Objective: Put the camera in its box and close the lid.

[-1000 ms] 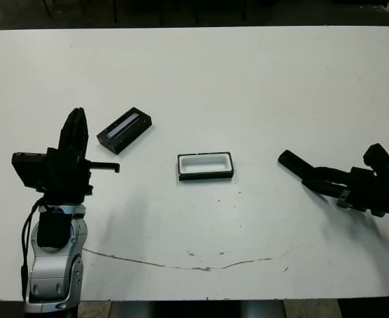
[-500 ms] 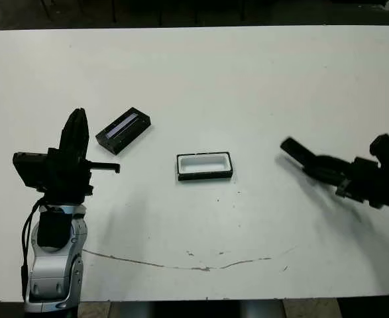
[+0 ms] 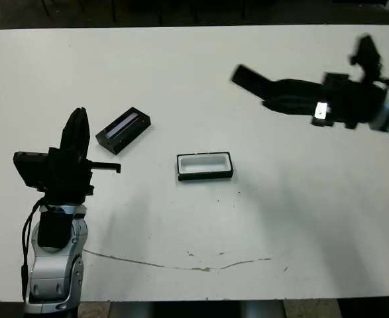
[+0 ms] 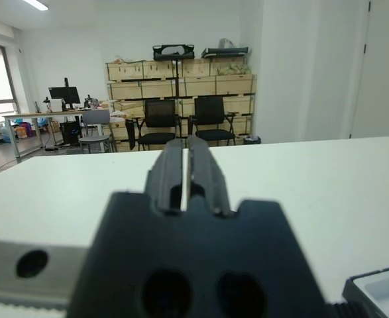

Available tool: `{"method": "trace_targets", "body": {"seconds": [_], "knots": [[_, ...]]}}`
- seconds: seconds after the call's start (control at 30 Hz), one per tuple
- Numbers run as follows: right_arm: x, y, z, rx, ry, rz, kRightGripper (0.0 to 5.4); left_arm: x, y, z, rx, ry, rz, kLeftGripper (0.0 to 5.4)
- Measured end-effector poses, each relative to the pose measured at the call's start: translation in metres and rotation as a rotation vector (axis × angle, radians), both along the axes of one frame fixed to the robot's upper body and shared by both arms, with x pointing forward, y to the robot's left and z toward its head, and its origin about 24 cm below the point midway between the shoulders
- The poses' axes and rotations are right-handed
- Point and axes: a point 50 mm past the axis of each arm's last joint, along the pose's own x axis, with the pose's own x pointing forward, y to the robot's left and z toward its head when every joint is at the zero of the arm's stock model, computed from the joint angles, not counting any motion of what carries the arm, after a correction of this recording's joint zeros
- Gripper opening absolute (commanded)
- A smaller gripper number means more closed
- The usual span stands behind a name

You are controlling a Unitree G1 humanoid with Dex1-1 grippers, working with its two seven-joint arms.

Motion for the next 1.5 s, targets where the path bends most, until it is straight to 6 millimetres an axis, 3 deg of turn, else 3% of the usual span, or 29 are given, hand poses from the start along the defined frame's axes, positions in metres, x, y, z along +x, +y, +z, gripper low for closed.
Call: {"method": "trace_targets", "body": {"seconds": [0.4,0.7,1.5], "knots": [[0.004,0.038,-0.027,-0.291,0.007,0.219,0.58,0.0,-0.001,0.0,0.006,0.0,0.007,0.0],[0.007,0.037,-0.045,-0.383,0.071,0.237,0.58,0.0,-0.003,-0.001,0.0,0.001,0.003,0.0],[0.003,0.047,-0.051,-0.437,0.119,0.287,0.58,0.0,-0.007,-0.003,-0.006,-0.003,-0.004,0.0]]}}
